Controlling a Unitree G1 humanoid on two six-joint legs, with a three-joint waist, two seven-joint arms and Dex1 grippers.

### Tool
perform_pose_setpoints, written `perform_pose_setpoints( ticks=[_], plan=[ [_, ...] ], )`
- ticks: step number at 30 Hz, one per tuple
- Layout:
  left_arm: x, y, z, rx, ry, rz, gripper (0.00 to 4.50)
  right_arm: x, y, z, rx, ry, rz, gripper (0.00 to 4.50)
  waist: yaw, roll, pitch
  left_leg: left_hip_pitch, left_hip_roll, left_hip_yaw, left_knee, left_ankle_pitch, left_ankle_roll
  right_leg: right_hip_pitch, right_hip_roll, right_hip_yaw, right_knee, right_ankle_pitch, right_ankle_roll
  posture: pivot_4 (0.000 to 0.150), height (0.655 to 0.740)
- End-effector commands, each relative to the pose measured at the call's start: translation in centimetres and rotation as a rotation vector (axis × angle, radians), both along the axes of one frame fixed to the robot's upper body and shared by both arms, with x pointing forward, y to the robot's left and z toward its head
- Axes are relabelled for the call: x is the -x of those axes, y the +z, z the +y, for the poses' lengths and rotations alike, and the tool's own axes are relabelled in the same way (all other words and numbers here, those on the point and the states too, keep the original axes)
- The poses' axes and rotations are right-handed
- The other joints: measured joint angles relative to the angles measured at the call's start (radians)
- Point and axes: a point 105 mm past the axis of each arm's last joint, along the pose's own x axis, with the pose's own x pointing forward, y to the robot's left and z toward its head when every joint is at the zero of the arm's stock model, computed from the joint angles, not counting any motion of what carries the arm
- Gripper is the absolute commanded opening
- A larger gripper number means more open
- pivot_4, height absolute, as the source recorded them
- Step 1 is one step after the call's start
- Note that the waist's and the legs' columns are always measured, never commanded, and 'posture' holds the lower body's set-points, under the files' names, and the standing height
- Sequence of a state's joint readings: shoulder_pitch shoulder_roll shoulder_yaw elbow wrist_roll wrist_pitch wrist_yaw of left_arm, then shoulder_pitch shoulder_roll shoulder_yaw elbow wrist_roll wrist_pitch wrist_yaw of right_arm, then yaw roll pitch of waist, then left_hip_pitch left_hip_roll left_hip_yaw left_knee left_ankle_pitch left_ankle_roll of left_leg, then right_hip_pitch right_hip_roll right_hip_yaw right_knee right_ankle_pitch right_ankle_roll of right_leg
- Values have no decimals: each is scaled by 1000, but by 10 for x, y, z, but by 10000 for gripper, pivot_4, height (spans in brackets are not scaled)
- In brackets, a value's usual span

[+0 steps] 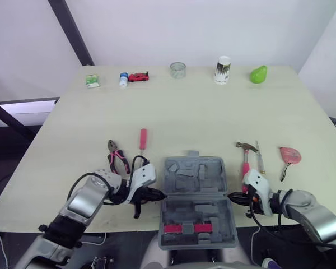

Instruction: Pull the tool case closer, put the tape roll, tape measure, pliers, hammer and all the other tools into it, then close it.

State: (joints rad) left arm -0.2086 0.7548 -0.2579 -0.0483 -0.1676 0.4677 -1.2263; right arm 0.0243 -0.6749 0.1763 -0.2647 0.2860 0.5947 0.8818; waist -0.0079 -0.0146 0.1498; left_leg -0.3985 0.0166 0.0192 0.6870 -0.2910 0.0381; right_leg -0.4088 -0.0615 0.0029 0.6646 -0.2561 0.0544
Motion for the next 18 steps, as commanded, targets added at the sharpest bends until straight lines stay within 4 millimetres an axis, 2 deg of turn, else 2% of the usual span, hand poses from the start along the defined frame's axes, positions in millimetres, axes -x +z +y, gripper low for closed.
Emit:
perform_pose_setpoints(
  ticks=[1, 4, 6, 8, 11, 15, 18],
  plan=[
    [-2, 19, 5, 38, 0, -45, 315, -3, 16, -13, 1, -22, -71, 48, 0, 0, 0, 0, 0, 0, 0, 0, 0, 0, 0, 0, 0, 0, 0, 1500, 7400],
    [-3, 33, 10, 69, 10, -66, 315, -5, 24, -19, -12, -46, -111, 48, 0, 0, 0, 0, 0, 0, 0, 0, 0, 0, 0, 0, 0, 0, 0, 1500, 7400],
    [-7, 50, 13, 122, 30, -104, 315, -6, 32, -24, -37, -73, -143, 48, 0, 0, 0, 0, 1, 0, 0, 0, 0, 0, 0, 0, 0, 0, 0, 1500, 7400],
    [-12, 71, 27, 197, 123, -163, 315, -7, 44, -38, -56, -121, -242, 48, 0, 0, 0, 0, 1, 0, 0, 0, 0, 0, 0, 0, 0, 0, 0, 1500, 7400],
    [-8, 87, 44, 283, 222, -251, 315, -5, 51, -59, -68, -207, -317, 48, -3, 0, 0, 0, 1, 0, 0, 0, 0, 0, 0, 0, -1, 0, 0, 1500, 7400],
    [2, 90, 62, 322, 337, -292, 315, -1, 56, -82, -74, -295, -378, 48, -3, 0, 0, 1, 2, 1, -1, 0, 0, 0, -1, 1, -2, 0, 0, 1500, 7400],
    [11, 81, 89, 302, 463, -316, 315, 6, 57, -109, -76, -386, -417, 48, -1, 0, 0, 2, 2, 1, -1, 0, 0, 1, -1, 0, -1, 0, 0, 1500, 7400]
  ],
)
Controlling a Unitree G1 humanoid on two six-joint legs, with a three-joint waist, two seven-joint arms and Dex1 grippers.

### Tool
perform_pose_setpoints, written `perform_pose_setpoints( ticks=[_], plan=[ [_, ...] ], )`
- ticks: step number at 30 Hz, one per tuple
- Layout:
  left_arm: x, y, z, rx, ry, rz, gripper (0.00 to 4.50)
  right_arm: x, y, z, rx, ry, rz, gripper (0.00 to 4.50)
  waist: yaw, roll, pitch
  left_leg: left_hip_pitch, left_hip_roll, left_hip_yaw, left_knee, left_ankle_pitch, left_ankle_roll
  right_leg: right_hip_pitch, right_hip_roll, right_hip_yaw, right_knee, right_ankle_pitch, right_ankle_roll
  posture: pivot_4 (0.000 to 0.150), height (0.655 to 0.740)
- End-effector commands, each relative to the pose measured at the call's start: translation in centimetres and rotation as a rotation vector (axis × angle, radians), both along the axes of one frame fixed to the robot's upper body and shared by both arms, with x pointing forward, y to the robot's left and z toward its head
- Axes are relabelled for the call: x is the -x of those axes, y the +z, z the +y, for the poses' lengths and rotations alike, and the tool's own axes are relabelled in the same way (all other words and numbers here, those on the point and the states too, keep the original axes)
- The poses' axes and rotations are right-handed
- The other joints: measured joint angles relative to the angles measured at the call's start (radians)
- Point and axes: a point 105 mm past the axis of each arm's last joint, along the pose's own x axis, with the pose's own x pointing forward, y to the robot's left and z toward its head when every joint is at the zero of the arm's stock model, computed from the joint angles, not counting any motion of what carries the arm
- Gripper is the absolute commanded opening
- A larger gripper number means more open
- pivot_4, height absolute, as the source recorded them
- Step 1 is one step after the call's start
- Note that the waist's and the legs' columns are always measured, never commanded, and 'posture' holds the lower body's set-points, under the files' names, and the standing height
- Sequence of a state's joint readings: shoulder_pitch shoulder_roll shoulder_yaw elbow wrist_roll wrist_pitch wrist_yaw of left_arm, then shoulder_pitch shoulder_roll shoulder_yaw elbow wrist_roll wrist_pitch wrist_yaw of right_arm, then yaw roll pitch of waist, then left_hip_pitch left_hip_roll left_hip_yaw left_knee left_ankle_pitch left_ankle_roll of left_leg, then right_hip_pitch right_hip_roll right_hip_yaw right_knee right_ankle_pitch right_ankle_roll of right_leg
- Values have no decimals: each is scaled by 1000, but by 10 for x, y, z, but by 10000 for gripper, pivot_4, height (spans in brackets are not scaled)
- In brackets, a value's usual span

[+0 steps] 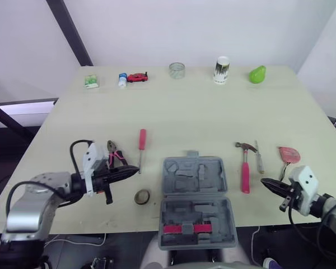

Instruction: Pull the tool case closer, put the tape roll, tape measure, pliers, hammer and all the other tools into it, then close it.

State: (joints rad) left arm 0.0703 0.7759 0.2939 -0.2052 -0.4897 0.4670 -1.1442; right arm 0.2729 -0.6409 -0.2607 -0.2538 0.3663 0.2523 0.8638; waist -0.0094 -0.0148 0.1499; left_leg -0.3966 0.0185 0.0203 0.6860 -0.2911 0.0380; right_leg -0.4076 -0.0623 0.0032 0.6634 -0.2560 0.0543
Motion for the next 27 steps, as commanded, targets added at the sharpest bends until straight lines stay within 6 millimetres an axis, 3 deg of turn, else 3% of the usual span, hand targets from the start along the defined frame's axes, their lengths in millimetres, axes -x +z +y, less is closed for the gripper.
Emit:
perform_pose_setpoints(
  ticks=[1, 4, 7, 8, 12, 16, 18, 19, 23, 27],
  plan=[
    [8, 6, 31, 8, 148, -64, 315, 7, 10, -34, -6, -98, -76, 48, 1, 0, 0, 0, 0, 0, 0, 0, 0, 0, 0, 0, 0, 0, 0, 1500, 7400],
    [23, -2, 60, 18, 273, -56, 315, 16, 15, -57, -56, -147, -105, 48, 2, 0, 0, 1, 0, 0, 0, 0, 0, 1, 0, 0, 0, 0, 0, 1500, 7400],
    [40, -1, 75, 80, 318, -73, 315, 25, 16, -81, -88, -197, -119, 48, 0, 0, 0, 2, 1, 1, 0, 0, 0, 2, 0, 0, -1, 0, -1, 1500, 7400],
    [45, -3, 82, 92, 349, -69, 2697, 27, 16, -88, -89, -211, -127, 0, 0, 0, 0, 3, 1, 1, 0, 0, 0, 3, 0, 0, -1, 0, -1, 1500, 7400],
    [69, -18, 107, 93, 465, -24, 17517, 44, 15, -111, -96, -261, -143, 12069, 0, 0, 0, 7, 1, 2, -1, 0, 0, 6, 0, 0, -2, -2, -4, 1500, 7400],
    [86, -18, 129, 148, 593, -16, 38978, 77, 8, -131, -69, -294, -91, 34202, 5, 0, 0, 14, 2, 2, -3, -1, 1, 13, -1, 0, -3, -3, -4, 1500, 7400],
    [95, -15, 134, 141, 606, -10, 44510, 89, 13, -137, -72, -306, -77, 40586, 6, 0, 0, 14, 2, 2, -3, -1, 1, 13, -2, 0, -4, -3, -5, 1500, 7400],
    [100, -14, 137, 133, 612, -4, 45000, 94, 15, -138, -73, -311, -73, 44094, 5, 0, 0, 14, 2, 2, -3, -1, 1, 13, -3, 0, -4, -3, -5, 1500, 7400],
    [111, -16, 148, 113, 634, 22, 45000, 103, 18, -140, -85, -327, -63, 44094, 1, 0, -1, 16, 3, 3, -3, -2, 1, 13, -7, 5, -4, -4, -6, 1500, 7400],
    [105, -19, 147, 101, 606, 31, 45000, 103, 15, -131, -100, -313, -55, 44094, 0, 0, -1, 16, 3, 3, -3, -2, 1, 13, -7, 6, -4, -4, -6, 1500, 7400]
  ],
)
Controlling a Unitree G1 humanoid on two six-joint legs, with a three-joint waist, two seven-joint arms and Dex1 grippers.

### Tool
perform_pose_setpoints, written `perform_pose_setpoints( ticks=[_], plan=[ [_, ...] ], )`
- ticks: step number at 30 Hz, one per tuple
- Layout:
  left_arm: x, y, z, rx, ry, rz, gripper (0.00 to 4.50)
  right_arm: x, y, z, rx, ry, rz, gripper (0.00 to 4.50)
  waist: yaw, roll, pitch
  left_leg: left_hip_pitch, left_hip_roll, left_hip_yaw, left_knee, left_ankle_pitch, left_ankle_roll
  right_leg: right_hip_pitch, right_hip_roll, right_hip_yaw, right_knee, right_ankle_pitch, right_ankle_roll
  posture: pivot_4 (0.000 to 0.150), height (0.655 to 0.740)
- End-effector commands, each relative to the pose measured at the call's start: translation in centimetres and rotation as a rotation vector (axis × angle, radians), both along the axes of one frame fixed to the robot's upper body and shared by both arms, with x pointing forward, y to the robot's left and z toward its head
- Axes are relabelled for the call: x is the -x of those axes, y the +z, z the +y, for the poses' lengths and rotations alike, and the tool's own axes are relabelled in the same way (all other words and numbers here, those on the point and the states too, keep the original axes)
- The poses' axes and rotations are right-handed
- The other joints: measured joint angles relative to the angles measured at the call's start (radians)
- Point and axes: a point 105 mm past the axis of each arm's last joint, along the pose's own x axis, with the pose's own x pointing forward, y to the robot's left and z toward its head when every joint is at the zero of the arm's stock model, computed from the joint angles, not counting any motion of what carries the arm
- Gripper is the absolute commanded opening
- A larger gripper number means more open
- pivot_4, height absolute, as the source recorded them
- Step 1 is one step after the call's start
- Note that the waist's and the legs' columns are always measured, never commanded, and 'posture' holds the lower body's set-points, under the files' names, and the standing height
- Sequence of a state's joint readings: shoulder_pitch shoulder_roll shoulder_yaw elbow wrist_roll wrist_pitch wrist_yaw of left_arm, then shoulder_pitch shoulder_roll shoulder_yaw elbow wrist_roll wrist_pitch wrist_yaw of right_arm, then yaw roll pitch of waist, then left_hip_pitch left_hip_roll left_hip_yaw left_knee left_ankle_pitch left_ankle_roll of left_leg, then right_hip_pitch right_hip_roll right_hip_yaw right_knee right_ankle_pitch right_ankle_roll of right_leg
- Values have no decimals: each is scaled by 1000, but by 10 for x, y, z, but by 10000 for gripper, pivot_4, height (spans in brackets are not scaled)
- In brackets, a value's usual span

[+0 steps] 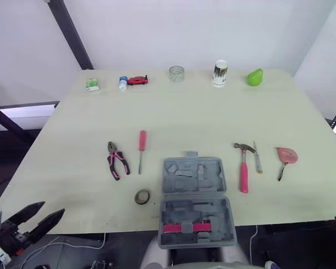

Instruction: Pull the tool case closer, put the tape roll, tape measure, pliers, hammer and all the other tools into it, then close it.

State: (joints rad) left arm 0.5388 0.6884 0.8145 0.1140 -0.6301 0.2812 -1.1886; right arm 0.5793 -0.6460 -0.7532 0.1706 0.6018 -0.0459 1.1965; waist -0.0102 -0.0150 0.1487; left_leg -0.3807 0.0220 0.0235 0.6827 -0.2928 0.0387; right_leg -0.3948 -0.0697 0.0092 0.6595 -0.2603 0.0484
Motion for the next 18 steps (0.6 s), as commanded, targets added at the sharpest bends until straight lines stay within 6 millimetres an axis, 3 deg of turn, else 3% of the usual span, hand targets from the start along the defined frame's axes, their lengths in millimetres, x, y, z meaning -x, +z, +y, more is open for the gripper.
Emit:
perform_pose_setpoints(
  ticks=[1, 6, 15, 18],
  plan=[
    [-8, 8, -4, -31, -58, -24, 45000, -5, 12, 10, -5, 32, -46, 44094, 1, 0, 0, 0, 0, 0, 0, 0, 0, 0, 0, 0, 0, 0, 0, 1500, 7400],
    [-16, 8, -48, -118, -324, 20, 45000, -20, 28, 42, -52, 158, -100, 44094, 3, 0, 0, -1, 0, 0, 0, 0, 0, 0, -2, 1, 0, 0, 0, 1500, 7400],
    [-48, 23, -122, -352, -693, 37, 45000, -45, 54, 121, -95, 589, -135, 44094, 5, 2, 1, -1, 0, 0, -6, 0, -1, -1, -4, 1, -3, 0, -1, 1500, 7400],
    [-45, 17, -138, -429, -787, 187, 45000, -51, 59, 137, -86, 709, -160, 44094, 4, 2, 1, -1, 0, 0, -10, 0, 0, -1, -4, 1, -6, 0, -1, 1500, 7400]
  ],
)
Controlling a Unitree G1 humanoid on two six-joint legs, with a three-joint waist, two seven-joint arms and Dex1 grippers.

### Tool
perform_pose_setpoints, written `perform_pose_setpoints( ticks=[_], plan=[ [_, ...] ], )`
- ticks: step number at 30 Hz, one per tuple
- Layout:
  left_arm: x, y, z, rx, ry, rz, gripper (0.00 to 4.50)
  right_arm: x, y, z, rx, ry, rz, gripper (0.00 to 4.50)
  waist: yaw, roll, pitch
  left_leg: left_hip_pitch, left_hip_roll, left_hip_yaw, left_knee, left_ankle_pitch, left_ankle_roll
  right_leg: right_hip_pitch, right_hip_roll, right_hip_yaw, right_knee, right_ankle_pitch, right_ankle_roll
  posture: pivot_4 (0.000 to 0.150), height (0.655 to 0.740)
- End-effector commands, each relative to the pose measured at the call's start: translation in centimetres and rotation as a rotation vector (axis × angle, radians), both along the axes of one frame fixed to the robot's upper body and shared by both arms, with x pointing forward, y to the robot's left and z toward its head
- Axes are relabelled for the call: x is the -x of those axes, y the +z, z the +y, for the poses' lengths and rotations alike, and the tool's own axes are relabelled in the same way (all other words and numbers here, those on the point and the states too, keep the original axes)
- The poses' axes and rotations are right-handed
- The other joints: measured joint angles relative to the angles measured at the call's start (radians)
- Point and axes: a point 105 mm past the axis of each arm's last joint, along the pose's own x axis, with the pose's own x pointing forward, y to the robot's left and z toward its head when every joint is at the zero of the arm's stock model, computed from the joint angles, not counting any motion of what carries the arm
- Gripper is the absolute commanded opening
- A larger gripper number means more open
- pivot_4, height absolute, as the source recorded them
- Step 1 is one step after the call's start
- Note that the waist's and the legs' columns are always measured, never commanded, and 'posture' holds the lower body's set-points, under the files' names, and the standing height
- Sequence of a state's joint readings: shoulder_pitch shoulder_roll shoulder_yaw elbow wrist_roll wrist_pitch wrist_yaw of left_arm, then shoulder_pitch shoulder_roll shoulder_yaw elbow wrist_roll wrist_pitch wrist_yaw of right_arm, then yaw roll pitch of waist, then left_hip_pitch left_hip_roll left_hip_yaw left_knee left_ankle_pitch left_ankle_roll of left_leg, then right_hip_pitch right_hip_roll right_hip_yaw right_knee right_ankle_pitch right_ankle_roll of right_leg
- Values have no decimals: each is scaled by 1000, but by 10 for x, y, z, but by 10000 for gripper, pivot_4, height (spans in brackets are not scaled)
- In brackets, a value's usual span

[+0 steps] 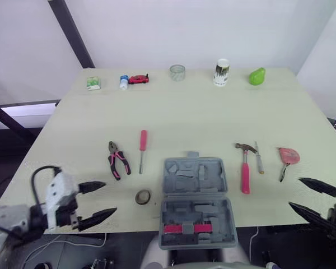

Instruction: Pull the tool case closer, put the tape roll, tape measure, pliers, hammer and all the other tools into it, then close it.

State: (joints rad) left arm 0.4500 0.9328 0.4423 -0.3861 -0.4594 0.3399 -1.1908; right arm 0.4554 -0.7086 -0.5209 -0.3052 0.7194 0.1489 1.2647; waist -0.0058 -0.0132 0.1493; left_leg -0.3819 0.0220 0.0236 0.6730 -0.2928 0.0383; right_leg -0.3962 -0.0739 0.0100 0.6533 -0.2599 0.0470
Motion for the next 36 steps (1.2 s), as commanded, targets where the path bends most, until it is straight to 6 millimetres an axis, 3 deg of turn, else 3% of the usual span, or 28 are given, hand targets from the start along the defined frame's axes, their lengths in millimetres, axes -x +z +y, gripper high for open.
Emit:
perform_pose_setpoints(
  ticks=[1, 3, 7, 12, 15, 24, 36],
  plan=[
    [5, -6, -21, -175, -110, 112, 45000, -5, 10, 21, 15, 159, -58, 44094, -2, 0, 0, 0, 0, 0, -1, 0, 0, 0, 0, 0, 0, 0, 0, 1500, 7400],
    [6, -11, -27, -327, -197, 128, 45000, -12, 15, 31, 26, 234, -98, 44094, -5, 0, 1, 0, 0, 0, -2, 0, 0, 0, 1, -1, -2, 0, 0, 1500, 7400],
    [0, -19, -33, -473, -240, 113, 45000, -16, 21, 43, 24, 334, -154, 44094, 0, 3, 3, 0, -1, 0, -3, 0, 0, 0, 2, -1, -2, 0, 0, 1500, 7400],
    [10, -37, -38, -625, -338, 123, 45000, -12, 13, 51, 54, 438, -158, 44094, 3, 3, 4, -1, -1, 0, -3, 0, 0, 0, 11, -4, -3, 2, 3, 1500, 7400],
    [3, -40, -45, -690, -379, 69, 45000, -12, 10, 53, 56, 461, -162, 44094, 8, 2, 4, -1, -2, 1, -2, 0, 1, 0, 12, -5, -2, 2, 4, 1500, 7400],
    [-16, -34, -60, -733, -460, 0, 45000, -11, 14, 63, 30, 490, -179, 44094, 20, 0, 5, 0, -1, 1, 1, 1, 1, 0, 18, -1, 2, 2, 4, 1500, 7400],
    [-28, -63, -55, -756, -517, 14, 45000, -12, 24, 77, 7, 505, -216, 44094, 20, 0, 6, 1, 0, 1, 2, 1, 1, 0, 19, -1, 4, 2, 4, 1500, 7400]
  ],
)
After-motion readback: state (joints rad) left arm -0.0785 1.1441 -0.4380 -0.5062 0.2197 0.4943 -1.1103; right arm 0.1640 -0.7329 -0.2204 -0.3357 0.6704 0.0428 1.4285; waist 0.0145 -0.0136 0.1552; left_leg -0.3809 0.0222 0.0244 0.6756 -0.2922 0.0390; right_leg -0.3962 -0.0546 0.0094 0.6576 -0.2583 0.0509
